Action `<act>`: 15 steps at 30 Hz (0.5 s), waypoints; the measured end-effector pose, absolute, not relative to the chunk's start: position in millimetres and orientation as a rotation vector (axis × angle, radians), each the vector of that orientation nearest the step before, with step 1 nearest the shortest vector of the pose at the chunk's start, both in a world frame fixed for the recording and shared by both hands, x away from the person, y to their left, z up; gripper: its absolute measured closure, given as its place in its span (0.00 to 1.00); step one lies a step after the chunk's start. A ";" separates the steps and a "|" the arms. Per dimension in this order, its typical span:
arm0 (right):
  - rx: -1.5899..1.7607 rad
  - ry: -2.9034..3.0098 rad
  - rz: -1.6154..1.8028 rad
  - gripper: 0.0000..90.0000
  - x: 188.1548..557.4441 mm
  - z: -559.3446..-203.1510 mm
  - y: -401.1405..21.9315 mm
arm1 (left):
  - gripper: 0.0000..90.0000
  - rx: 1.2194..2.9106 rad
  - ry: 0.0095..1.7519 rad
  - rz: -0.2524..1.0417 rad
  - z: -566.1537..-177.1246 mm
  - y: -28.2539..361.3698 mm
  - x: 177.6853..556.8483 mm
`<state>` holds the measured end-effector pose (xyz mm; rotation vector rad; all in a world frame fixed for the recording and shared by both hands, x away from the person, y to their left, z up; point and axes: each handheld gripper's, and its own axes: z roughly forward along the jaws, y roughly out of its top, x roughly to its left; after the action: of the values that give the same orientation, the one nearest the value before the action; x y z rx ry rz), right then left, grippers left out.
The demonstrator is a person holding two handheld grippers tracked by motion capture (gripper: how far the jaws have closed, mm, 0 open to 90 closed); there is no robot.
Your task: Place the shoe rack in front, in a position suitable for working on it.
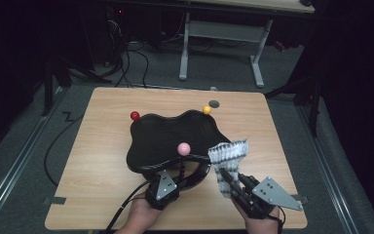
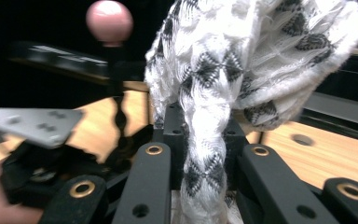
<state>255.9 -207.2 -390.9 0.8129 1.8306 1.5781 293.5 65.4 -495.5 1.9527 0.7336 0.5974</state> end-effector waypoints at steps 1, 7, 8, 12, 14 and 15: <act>0.813 1.831 1.578 0.88 255.9 -390.9 -207.2 | 0.83 1.947 0.734 0.601 -496.2 63.1 293.2; 0.816 1.820 1.529 0.88 258.3 -390.3 -200.1 | 0.83 1.926 0.730 0.628 -499.6 51.7 290.6; 0.787 1.851 1.531 0.88 257.5 -391.4 -187.2 | 0.83 1.925 0.731 0.635 -499.9 50.1 289.8; 0.747 1.898 1.523 0.88 258.1 -394.2 -167.9 | 0.83 1.932 0.720 0.651 -499.9 49.6 289.2; 0.726 1.933 1.523 0.88 261.4 -396.8 -152.9 | 0.83 1.928 0.725 0.649 -500.5 49.3 288.5; 0.726 1.933 1.523 0.88 261.4 -396.8 -152.9 | 0.83 1.926 0.723 0.648 -500.6 49.5 288.7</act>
<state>261.4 -152.9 -396.8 0.7258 1.9326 1.5226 288.7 49.5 -500.6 1.9259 0.7228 0.6485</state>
